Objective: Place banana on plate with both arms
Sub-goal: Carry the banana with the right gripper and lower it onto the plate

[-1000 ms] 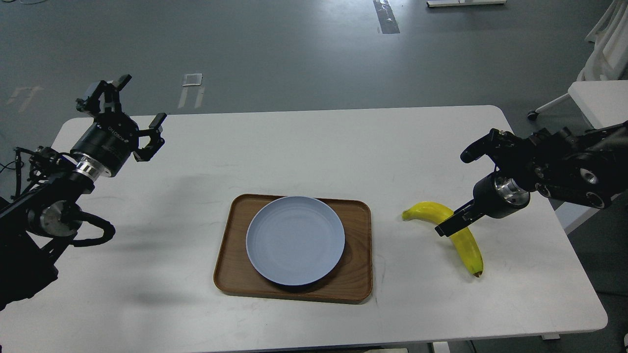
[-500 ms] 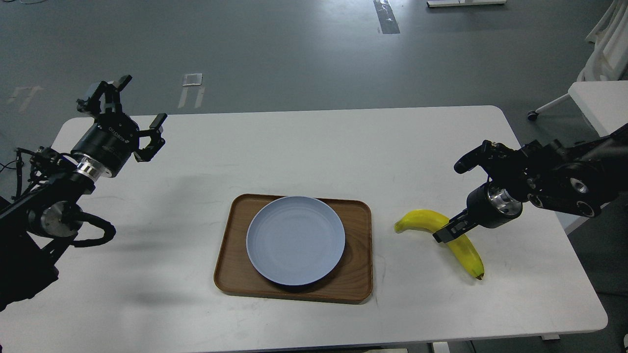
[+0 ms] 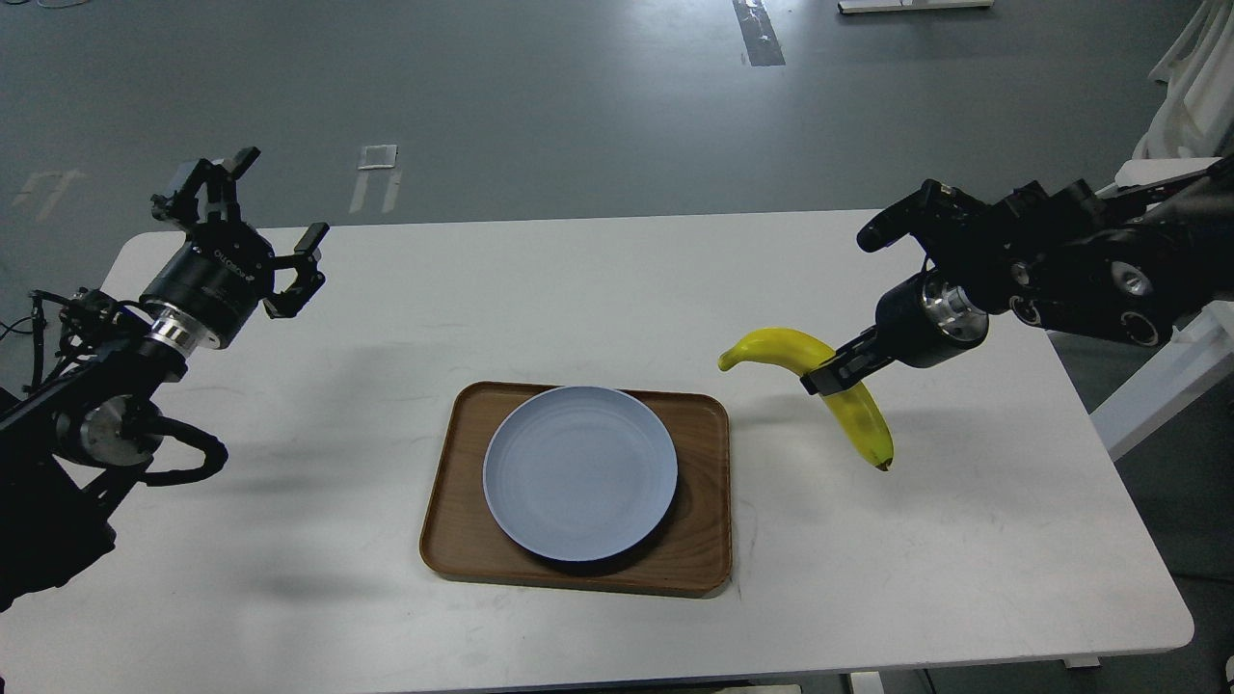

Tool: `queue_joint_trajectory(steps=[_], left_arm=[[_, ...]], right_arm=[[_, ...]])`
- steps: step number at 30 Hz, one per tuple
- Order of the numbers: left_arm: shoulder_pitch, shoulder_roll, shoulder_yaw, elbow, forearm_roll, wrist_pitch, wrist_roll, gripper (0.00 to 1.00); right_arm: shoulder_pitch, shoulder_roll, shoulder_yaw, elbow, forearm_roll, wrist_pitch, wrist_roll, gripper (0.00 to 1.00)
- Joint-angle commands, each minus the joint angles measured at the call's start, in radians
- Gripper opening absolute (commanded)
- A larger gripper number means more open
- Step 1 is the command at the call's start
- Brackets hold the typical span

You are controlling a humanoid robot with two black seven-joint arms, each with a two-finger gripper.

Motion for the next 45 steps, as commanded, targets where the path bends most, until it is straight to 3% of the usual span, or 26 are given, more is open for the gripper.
queue_joint_trajectory(steps=[1,11,20,38,45], left_arm=[[-0.001,-0.002,0.0,0.0,0.0,0.0,0.001,1.0],[-0.001,-0.013,0.0,0.0,0.001,0.0,0.001,1.0],[-0.001,-0.013,0.0,0.0,0.001,0.0,0.001,1.0],[-0.001,-0.014,-0.001,-0.002,0.001,0.0,0.001,1.0],[-0.001,-0.013,-0.001,-0.002,0.001,0.0,-0.001,1.0]], right_arm=[[0.017,0.106,-0.002,-0.002,0.132,-0.001,0.0,0.2],[-0.04,0.315,-0.007,-0.068,0.311,-0.007,0.0,0.21],[-0.111,0.315,-0.007,-0.149,0.362,-0.007,0.0,0.24],[-0.163,0.315,0.01,-0.156,0.439,-0.006,0.0,0.37],[-0.169,0.315,0.01,-0.157,0.446,-0.004,0.0,0.63]])
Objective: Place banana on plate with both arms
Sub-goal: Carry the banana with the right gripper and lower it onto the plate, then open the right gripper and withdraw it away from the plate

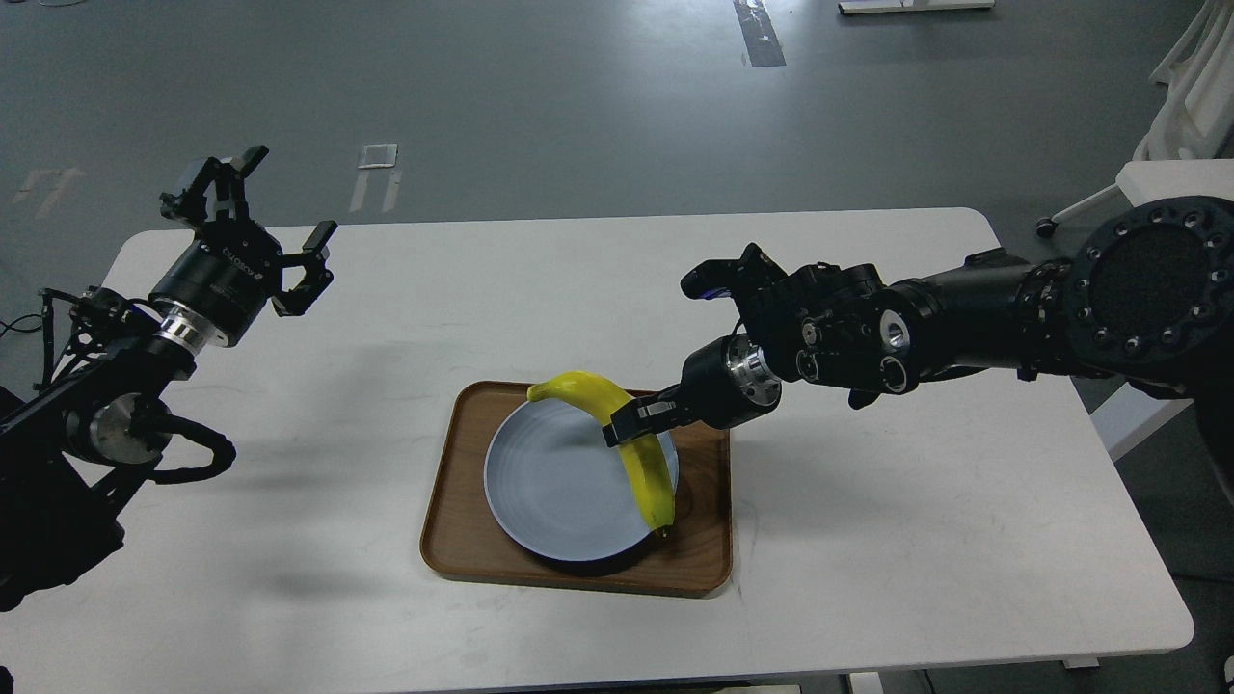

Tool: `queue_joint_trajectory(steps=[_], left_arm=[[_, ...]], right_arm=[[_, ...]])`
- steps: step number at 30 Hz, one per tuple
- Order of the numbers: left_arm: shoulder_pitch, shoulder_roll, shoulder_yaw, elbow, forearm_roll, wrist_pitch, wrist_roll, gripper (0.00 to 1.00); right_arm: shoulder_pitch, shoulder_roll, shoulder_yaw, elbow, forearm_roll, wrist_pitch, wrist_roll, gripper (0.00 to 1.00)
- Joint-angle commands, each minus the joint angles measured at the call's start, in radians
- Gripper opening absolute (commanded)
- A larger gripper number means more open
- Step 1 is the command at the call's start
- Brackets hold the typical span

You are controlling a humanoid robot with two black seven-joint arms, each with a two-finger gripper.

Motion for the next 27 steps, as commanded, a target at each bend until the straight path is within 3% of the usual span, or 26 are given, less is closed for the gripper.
queue_joint_trajectory(steps=[1,7,13,16,20,27], left_arm=[[0.0,0.002,0.0,0.0,0.0,0.0,-0.001,1.0],[0.0,0.004,0.0,0.0,0.0,0.0,-0.001,1.0],[-0.001,0.004,0.0,0.0,0.0,0.0,-0.001,1.0],[0.0,0.002,0.0,0.0,0.0,0.0,0.001,1.0],[0.0,-0.004,0.004,0.0,0.0,0.0,0.001,1.0],[0.0,-0.04,0.015,0.0,0.003,0.0,0.004,1.0]], right_arm=[[-0.002,0.0,0.0,0.0,0.012,0.002,0.0,0.66],[0.002,0.0,0.006,0.0,0.033,0.002,0.0,0.94],[0.016,-0.005,0.109,-0.021,0.059,0.002,0.0,0.96],[-0.011,-0.118,0.231,-0.035,0.086,-0.003,0.0,0.96],[-0.166,-0.299,0.484,-0.035,0.184,-0.005,0.0,0.96],[-0.491,-0.452,0.869,-0.023,0.308,0.0,0.0,0.96]])
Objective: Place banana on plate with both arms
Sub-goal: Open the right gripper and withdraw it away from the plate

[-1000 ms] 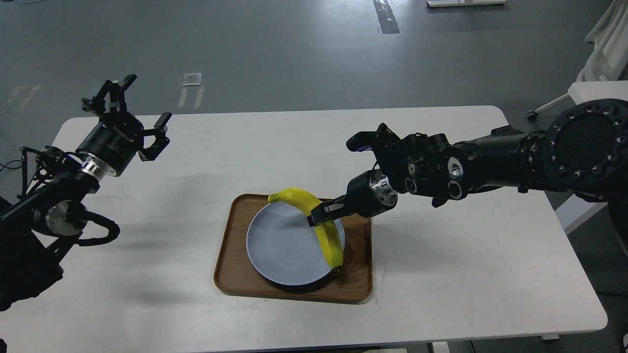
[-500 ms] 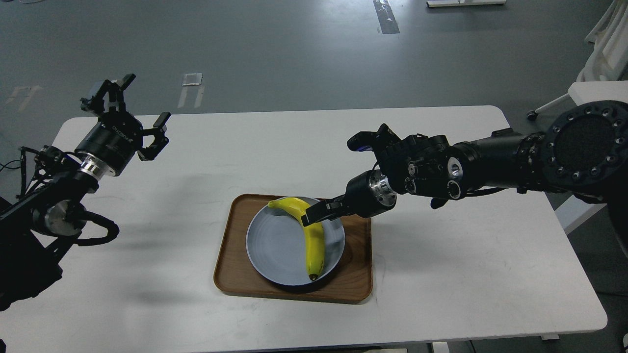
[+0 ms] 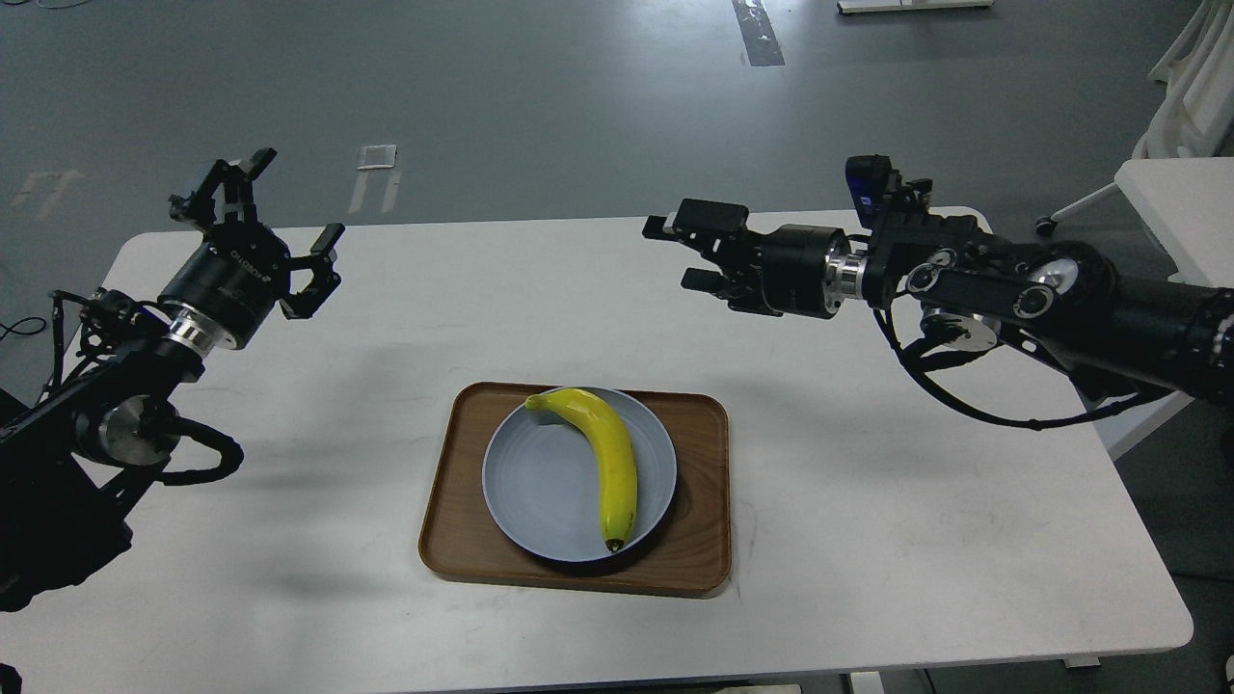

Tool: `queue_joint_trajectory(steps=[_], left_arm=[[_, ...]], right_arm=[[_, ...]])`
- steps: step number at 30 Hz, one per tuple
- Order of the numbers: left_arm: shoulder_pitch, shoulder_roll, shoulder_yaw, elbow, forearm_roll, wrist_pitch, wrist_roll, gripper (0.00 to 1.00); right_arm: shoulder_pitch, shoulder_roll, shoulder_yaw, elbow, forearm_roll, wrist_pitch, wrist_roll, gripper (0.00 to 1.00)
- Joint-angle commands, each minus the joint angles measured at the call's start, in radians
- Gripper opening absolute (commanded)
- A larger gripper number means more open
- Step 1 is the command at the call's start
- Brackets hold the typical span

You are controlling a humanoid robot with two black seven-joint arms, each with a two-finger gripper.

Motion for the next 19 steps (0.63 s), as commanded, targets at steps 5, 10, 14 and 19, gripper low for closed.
queue_joint_trajectory(steps=[5,10,14,19], left_arm=[[0.002,-0.045,0.009,0.011,0.012,0.0,0.002,1.0],[0.009,-0.086,0.012,0.015,0.028,0.0,0.002,1.0],[0.011,-0.119,0.025,0.029,0.063,0.0,0.002,1.0],[0.014,-0.134,0.027,0.04,0.066,0.0,0.002,1.0]], right_arm=[[-0.366,-0.087,0.428,0.019,0.046,0.014,0.0,0.98],[-0.488,-0.088,0.548,0.036,0.076,0.039,0.0,0.98],[-0.54,-0.088,0.591,0.034,0.088,0.064,0.0,0.98],[-0.563,-0.09,0.597,0.034,0.09,0.064,0.0,0.98]])
